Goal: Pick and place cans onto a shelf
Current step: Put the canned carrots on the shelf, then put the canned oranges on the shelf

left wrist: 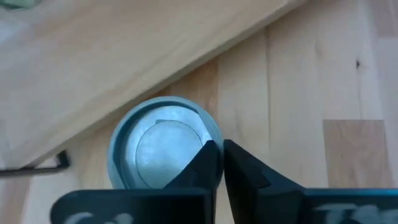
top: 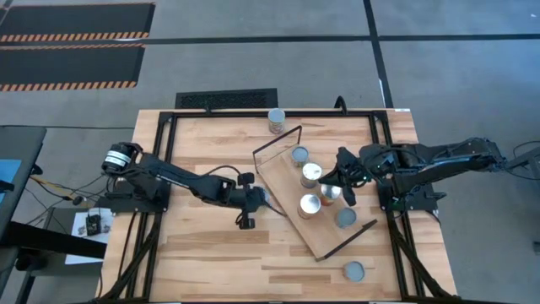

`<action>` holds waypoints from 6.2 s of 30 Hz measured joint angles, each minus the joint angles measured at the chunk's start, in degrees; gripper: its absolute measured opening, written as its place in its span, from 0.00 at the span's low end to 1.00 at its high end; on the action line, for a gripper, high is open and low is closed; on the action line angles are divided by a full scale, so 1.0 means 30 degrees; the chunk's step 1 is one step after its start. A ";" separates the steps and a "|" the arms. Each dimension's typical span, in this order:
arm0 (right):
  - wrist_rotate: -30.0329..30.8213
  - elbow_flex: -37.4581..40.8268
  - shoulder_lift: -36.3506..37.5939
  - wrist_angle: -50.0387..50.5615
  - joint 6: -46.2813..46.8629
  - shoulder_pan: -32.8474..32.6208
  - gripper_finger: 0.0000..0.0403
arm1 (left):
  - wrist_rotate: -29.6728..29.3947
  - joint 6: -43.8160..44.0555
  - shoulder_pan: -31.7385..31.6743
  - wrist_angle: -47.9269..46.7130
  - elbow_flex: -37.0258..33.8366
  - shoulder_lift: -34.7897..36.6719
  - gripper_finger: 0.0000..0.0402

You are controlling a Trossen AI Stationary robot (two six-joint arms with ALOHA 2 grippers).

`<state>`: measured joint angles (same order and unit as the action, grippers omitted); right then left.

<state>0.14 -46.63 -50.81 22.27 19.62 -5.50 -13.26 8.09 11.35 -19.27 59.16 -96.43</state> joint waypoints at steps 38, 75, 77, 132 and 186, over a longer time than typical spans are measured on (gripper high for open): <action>-0.0015 0.0000 -0.0007 0.1037 -0.0184 0.0007 0.02 | 0.0081 0.6314 -0.3163 -0.3014 0.7616 -0.2890 0.00; -0.0124 0.0000 -0.0007 0.0980 0.1010 -0.1421 0.02 | 0.8296 -2.1431 -0.7167 -0.6216 0.9041 -0.4074 0.00; -0.0117 0.0000 -0.0015 0.0974 0.1011 -0.1413 0.02 | 0.8093 -2.1512 -0.7116 -0.6470 0.9405 -0.4526 0.00; -0.0044 0.0003 -0.0029 0.0567 0.0800 -0.1406 0.02 | 0.8197 -1.9756 -0.7606 -1.1567 1.4934 -0.7276 0.00; -0.0070 0.0005 -0.0029 0.0571 0.0805 -0.1409 0.02 | 0.6311 -1.6613 -0.7366 -1.2058 1.6808 -0.7232 0.21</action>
<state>-0.07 -46.62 -50.89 23.99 22.03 -9.72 5.67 -41.75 -10.74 -55.44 109.58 -118.13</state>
